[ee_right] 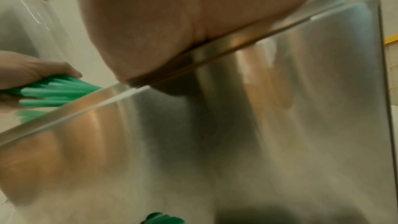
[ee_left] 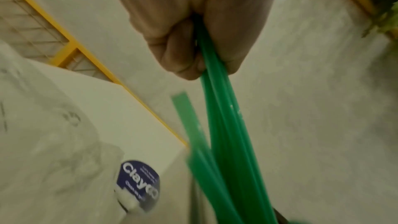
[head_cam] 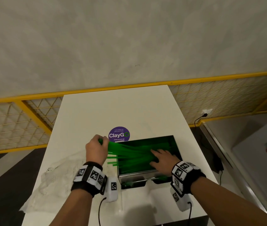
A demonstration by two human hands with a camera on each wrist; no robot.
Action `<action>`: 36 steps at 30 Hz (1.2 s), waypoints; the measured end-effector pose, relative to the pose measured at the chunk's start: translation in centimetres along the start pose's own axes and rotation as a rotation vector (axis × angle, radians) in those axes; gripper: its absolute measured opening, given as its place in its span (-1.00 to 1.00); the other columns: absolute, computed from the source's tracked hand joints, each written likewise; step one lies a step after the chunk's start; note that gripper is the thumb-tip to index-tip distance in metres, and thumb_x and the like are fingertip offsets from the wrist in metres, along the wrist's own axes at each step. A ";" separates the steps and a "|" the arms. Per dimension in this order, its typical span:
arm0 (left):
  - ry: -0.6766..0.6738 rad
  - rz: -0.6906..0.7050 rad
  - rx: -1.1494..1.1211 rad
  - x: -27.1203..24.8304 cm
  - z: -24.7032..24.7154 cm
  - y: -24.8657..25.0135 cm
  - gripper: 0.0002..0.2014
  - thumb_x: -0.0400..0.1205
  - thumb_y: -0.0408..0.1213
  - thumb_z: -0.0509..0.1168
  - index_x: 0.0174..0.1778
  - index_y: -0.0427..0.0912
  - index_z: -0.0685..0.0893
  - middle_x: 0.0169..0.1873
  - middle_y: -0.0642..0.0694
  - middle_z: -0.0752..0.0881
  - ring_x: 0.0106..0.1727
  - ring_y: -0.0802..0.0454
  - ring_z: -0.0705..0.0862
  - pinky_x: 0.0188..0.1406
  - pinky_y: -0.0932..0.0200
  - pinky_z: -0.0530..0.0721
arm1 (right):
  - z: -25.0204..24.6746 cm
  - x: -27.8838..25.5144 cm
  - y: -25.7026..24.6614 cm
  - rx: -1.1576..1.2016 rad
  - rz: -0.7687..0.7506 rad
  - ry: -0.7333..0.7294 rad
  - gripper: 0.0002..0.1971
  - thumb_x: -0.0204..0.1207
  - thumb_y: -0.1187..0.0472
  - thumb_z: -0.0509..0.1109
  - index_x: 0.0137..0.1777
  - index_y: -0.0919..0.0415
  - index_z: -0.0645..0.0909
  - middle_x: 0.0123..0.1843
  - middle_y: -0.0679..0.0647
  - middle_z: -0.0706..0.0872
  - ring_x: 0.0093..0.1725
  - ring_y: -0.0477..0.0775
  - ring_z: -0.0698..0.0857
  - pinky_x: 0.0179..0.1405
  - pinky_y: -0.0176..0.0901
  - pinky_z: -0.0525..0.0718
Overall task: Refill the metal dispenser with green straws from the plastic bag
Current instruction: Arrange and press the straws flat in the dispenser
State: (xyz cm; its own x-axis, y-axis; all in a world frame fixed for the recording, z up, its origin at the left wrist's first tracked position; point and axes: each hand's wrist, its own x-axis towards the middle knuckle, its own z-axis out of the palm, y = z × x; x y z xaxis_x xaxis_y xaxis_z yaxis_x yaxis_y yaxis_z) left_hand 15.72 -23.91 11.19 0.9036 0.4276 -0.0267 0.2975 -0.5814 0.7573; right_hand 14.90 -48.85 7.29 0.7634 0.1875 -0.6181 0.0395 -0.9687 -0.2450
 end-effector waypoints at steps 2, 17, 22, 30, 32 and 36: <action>0.008 -0.015 -0.019 0.2 -0.6 -0.4 -0.77 0.67 -0.25 0.21 -0.10 -0.37 0.64 -0.27 -0.19 0.65 -0.21 -0.13 0.54 -0.19 0.17 0.42 | 0.0 0.2 -0.2 -0.014 0.010 -0.006 -0.35 0.63 -0.18 0.05 0.68 -0.07 -0.02 0.71 0.01 0.05 0.67 0.21 0.04 0.59 0.33 0.08; -0.039 -0.145 -0.238 -2.3 4.0 -1.3 -0.74 0.70 -0.25 0.12 -0.21 -0.32 0.57 -0.39 -0.11 0.59 -0.25 -0.15 0.57 -0.37 0.10 0.48 | -0.5 0.6 0.1 -0.034 -0.063 0.277 -0.31 0.60 -0.06 0.23 0.67 -0.04 0.03 0.69 0.07 0.12 0.66 0.20 0.08 0.65 0.18 -0.03; -0.091 0.051 0.023 -4.5 6.5 -0.2 -0.77 0.72 -0.15 0.12 0.12 -0.23 0.54 0.11 -0.21 0.53 0.18 -0.20 0.44 0.13 0.00 0.36 | -0.6 0.9 0.3 -0.183 -0.005 0.233 -0.38 0.62 -0.10 0.16 0.64 0.04 0.15 0.66 0.14 0.19 0.66 0.20 0.09 0.64 0.23 -0.08; -0.521 0.205 0.156 -3.8 5.5 -2.3 -0.30 0.61 0.28 -0.32 0.66 0.06 -0.12 0.67 0.09 -0.17 0.68 0.08 -0.21 0.61 -0.14 -0.21 | -1.1 1.1 -0.3 -0.039 -0.168 0.054 -0.31 0.61 -0.01 0.22 0.67 0.00 0.03 0.67 0.11 0.15 0.65 0.18 0.12 0.65 0.21 -0.01; -0.422 0.203 0.007 -4.0 4.7 -1.8 -0.17 0.46 0.34 -0.36 0.66 0.05 0.01 0.66 0.09 0.03 0.68 0.09 -0.09 0.61 -0.09 -0.15 | -0.9 1.5 -0.7 -0.080 -0.161 0.034 -0.38 0.64 -0.07 0.17 0.65 0.04 0.12 0.64 0.14 0.24 0.62 0.19 0.21 0.64 0.23 -0.03; -0.264 0.428 -0.023 -4.9 3.7 -1.2 -0.33 0.55 0.23 -0.14 0.53 0.01 0.37 0.47 0.08 0.43 0.49 0.05 0.33 0.48 -0.04 0.21 | -0.7 2.2 -1.4 -0.174 -0.116 0.108 -0.51 0.66 -0.07 0.14 0.52 0.12 0.34 0.49 0.20 0.39 0.49 0.24 0.36 0.53 0.24 0.24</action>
State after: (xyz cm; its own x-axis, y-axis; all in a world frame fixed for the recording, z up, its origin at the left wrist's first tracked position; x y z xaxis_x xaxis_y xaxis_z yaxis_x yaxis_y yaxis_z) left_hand 12.12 -27.83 8.03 0.9912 -0.0368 0.1274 -0.1207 -0.6493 0.7509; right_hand 16.97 -47.24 6.80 0.8114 0.2900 -0.5075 0.2345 -0.9568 -0.1718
